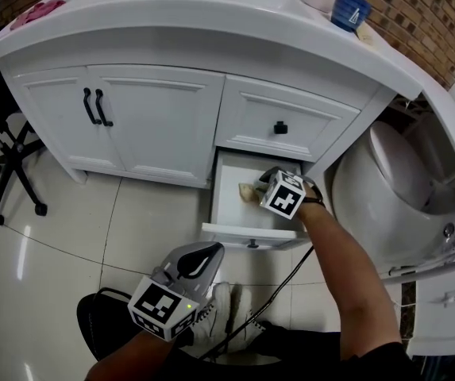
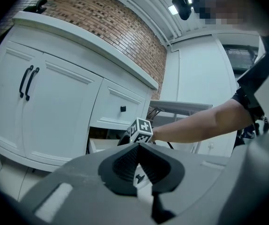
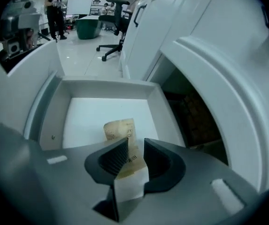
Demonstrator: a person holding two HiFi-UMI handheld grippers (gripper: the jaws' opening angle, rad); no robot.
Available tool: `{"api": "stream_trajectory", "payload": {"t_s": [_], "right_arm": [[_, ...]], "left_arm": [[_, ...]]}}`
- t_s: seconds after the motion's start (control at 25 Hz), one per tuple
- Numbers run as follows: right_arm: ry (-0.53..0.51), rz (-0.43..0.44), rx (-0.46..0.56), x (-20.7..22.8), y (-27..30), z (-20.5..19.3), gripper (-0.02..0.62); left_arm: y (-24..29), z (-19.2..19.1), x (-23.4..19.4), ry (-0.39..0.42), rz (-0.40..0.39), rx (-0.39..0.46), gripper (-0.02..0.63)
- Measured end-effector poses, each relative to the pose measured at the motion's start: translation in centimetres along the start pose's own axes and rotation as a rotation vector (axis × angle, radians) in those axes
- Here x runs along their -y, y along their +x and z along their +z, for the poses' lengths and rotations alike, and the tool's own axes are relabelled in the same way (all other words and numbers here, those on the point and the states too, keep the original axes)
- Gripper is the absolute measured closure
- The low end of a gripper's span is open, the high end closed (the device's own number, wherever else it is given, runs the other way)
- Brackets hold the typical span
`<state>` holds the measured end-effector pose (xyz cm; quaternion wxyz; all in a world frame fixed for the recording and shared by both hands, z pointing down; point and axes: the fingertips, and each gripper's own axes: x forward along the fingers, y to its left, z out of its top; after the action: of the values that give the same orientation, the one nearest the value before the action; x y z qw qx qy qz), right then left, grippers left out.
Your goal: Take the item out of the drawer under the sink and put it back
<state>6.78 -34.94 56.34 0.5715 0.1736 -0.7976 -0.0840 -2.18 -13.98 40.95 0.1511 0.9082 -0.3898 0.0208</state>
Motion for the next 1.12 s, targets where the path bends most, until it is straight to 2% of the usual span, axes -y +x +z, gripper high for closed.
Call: {"api": "stream_trajectory", "payload": {"t_s": [0.16, 0.28, 0.52, 0.84, 1.0, 1.12], "right_arm": [[0.015, 0.056, -0.007, -1.1, 1.3, -0.2, 0.497], [-0.003, 0.049, -0.033, -1.3, 1.7, -0.6, 0.523], [0.017, 0.033, -0.022, -1.3, 1.3, -0.3, 0.578], [-0.004, -0.02, -0.029, -0.8, -0.3, -0.1, 0.586], [0.019, -0.086, 0.041, -0.2, -3.4, 1.6, 0.586], [0.096, -0.159, 0.188, 0.0, -8.4, 3.8, 0.586]], "left_arm": [[-0.1, -0.1, -0.3, -0.002, 0.005, -0.005, 0.6], [0.0, -0.4, 0.1, -0.002, -0.001, -0.017, 0.6], [0.0, -0.5, 0.3, -0.005, -0.004, -0.019, 0.6], [-0.6, 0.1, 0.5, 0.006, -0.002, -0.005, 0.6], [-1.0, 0.4, 0.3, 0.009, 0.008, 0.003, 0.6], [-1.1, 0.6, 0.0, 0.009, 0.019, 0.005, 0.6]]}}
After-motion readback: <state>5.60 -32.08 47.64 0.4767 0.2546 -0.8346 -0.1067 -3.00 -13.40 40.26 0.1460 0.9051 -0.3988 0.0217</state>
